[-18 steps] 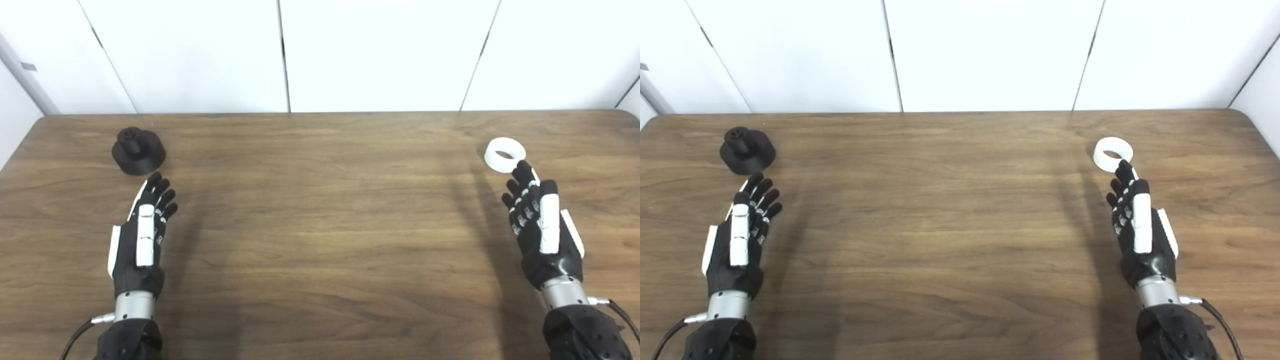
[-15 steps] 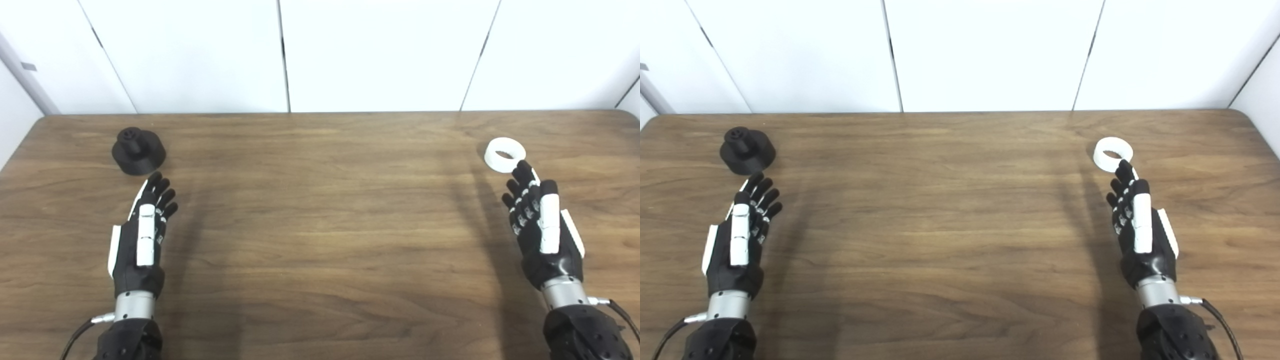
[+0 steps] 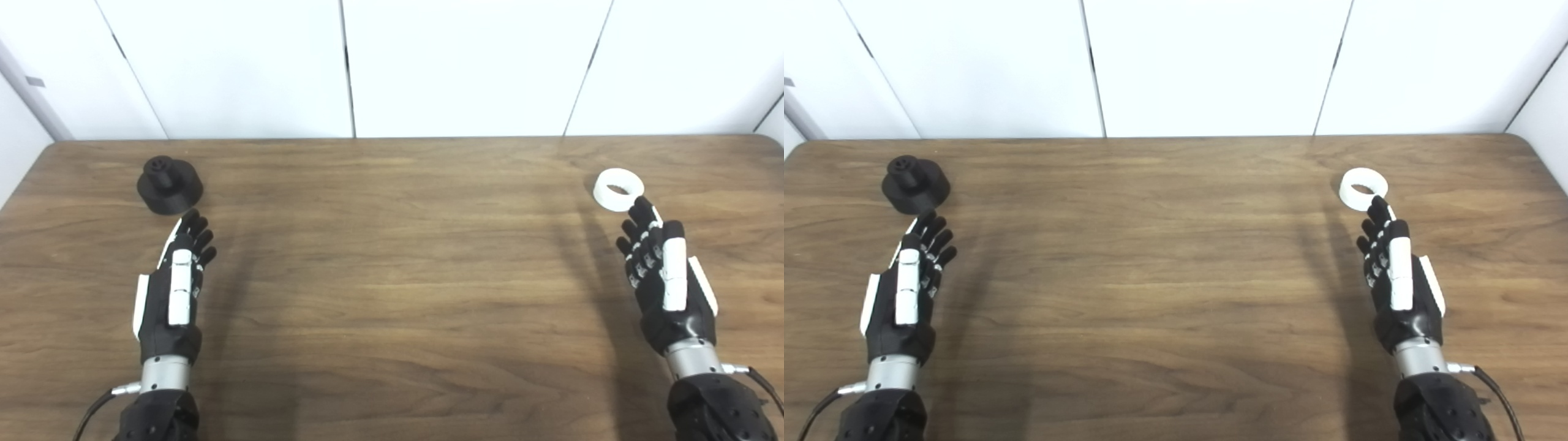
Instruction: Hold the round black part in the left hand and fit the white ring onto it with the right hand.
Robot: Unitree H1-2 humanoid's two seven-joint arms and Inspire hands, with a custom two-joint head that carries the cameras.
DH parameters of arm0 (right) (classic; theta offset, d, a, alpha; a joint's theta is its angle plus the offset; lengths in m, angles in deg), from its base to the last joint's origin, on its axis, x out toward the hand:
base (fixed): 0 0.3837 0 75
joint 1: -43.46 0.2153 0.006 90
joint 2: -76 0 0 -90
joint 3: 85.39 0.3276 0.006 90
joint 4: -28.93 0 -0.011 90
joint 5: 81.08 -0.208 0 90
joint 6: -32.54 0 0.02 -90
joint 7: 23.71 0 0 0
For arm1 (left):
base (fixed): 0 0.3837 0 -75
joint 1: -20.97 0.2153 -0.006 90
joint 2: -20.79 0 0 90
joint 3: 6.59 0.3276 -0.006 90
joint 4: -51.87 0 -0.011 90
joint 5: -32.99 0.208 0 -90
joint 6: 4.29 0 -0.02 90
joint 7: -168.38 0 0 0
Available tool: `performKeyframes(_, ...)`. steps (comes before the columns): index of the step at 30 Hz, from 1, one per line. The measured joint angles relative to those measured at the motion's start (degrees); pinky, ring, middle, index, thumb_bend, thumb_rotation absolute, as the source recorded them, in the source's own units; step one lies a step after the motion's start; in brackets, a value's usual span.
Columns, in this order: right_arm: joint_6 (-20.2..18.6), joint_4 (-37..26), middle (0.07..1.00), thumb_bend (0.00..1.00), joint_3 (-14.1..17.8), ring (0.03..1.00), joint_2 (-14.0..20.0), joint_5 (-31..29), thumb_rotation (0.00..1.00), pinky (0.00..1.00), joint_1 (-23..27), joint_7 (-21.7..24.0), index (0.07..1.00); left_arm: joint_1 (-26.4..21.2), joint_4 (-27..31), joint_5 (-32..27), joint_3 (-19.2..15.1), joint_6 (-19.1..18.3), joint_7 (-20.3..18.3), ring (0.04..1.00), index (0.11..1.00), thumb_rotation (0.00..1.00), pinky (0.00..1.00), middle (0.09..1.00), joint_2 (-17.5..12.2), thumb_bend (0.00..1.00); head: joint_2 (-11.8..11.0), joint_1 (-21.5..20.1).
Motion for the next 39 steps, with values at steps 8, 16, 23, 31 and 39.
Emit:
performKeyframes(8, 0.6, 0.9, 1.000, 0.63, 0.4, 1.000, 2.3, 0.0, 1.00, 1.00, -1.1, 0.3, 0.988, 0.9, 0.3, 2.4, 1.5, 0.2, 0.6, 0.903, 0.910, 0.88, 0.90, 0.913, 1.9, 0.59, -3.8, 8.4)
performKeyframes(16, 2.8, 3.2, 1.000, 0.64, 1.4, 1.000, 4.0, -1.3, 1.00, 1.00, -1.6, 1.5, 1.000, 1.0, -0.5, 6.2, 4.4, 2.9, 1.3, 0.916, 0.939, 0.90, 0.93, 0.940, 4.1, 0.52, -10.3, 19.2)
performKeyframes(23, 4.5, 3.4, 0.975, 0.62, 1.4, 0.986, 5.1, -0.7, 1.00, 0.99, -1.7, 2.0, 0.959, 1.2, -3.2, 7.7, 5.4, 4.9, 2.6, 0.911, 0.928, 0.87, 0.94, 0.924, 5.8, 0.53, -13.5, 22.4)
performKeyframes(31, 5.9, 4.7, 0.933, 0.55, 1.4, 0.929, 5.1, -0.5, 1.00, 0.85, -2.1, 2.1, 0.935, 1.2, -5.2, 8.0, 5.9, 6.9, 3.3, 0.898, 0.926, 0.84, 0.91, 0.921, 6.2, 0.57, -16.9, 23.7)
performKeyframes(39, 7.1, 6.8, 0.883, 0.55, 1.4, 0.861, 5.1, -0.5, 1.00, 0.69, -2.1, 2.3, 0.894, 1.1, -5.7, 9.0, 6.0, 8.2, 3.7, 0.891, 0.922, 0.83, 0.90, 0.915, 6.3, 0.60, -18.1, 22.8)
